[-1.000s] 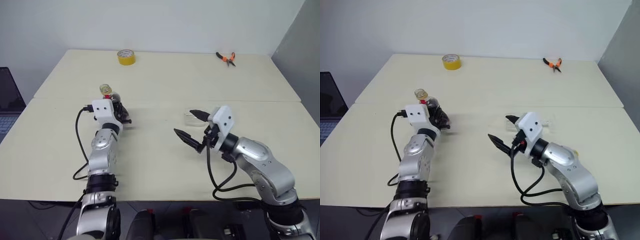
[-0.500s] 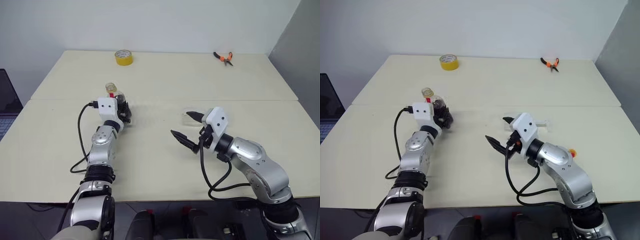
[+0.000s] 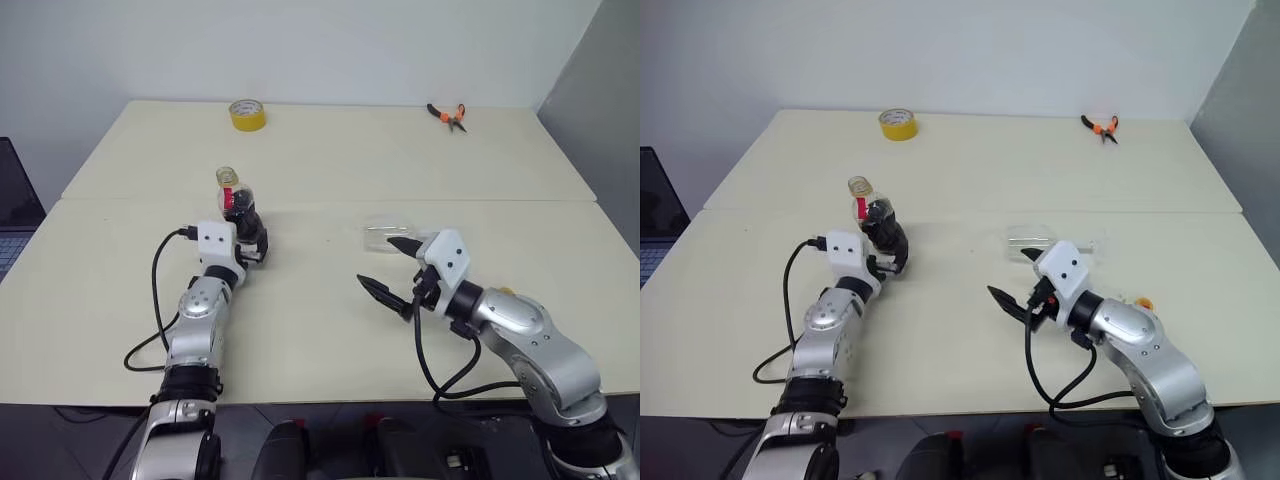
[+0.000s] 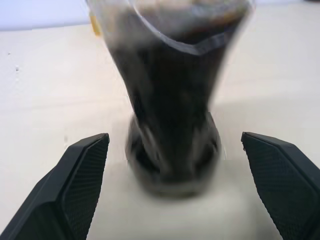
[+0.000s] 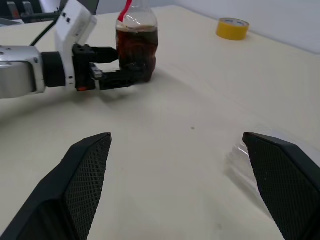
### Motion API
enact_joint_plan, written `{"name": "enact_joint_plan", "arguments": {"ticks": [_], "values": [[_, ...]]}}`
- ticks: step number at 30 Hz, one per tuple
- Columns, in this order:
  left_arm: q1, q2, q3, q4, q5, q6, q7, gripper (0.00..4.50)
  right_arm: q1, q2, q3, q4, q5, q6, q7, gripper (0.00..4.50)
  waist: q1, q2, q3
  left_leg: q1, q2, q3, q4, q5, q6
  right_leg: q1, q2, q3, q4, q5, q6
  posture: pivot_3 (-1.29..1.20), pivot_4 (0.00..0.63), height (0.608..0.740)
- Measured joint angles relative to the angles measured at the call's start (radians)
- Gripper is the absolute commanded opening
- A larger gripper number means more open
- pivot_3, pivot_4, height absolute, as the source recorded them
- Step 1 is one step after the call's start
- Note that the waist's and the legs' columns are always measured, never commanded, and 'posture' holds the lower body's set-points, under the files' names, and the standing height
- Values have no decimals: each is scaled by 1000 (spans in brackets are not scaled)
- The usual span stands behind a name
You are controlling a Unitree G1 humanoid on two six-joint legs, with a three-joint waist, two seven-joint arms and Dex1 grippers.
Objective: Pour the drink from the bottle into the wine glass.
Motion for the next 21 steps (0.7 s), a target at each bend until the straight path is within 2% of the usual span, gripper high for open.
{"name": "enact_joint_plan", "arguments": {"ticks": [2,9,11,13,15,21], "values": [[77,24,0,-112,9,38,1,4485,72,-59,-8,-6,-54,-38,-1,4500,-2,0,0,0,0,0,0,0,0,0,0,0,0,0,0,0,150,740],[246,71,-13,-362,-20,170,-77,4485,148,-81,-32,4,-208,-142,-64,4500,-5,0,0,4,0,2,-1,0,0,2,0,1,1,0,0,0,150,740],[296,114,-23,-398,-49,213,-147,4485,156,-82,-34,17,-268,-158,-98,4500,-5,0,0,4,0,2,-1,0,0,2,1,1,1,-1,0,0,150,740],[321,201,-45,-422,-115,281,-281,4485,143,-95,-27,48,-349,-145,-133,4500,-6,0,0,4,0,2,-2,0,0,2,1,2,1,-1,-1,0,150,740],[286,281,-57,-433,-184,344,-411,4485,88,-164,36,100,-491,-133,-153,4500,-3,0,0,4,0,2,-1,0,0,2,1,1,2,-1,-1,0,150,740],[147,340,-88,-481,-269,415,-561,4485,-5,-213,134,231,-721,-154,-161,4500,1,0,0,4,-1,4,-1,0,-1,1,1,3,1,-1,-1,0,150,740]]}}
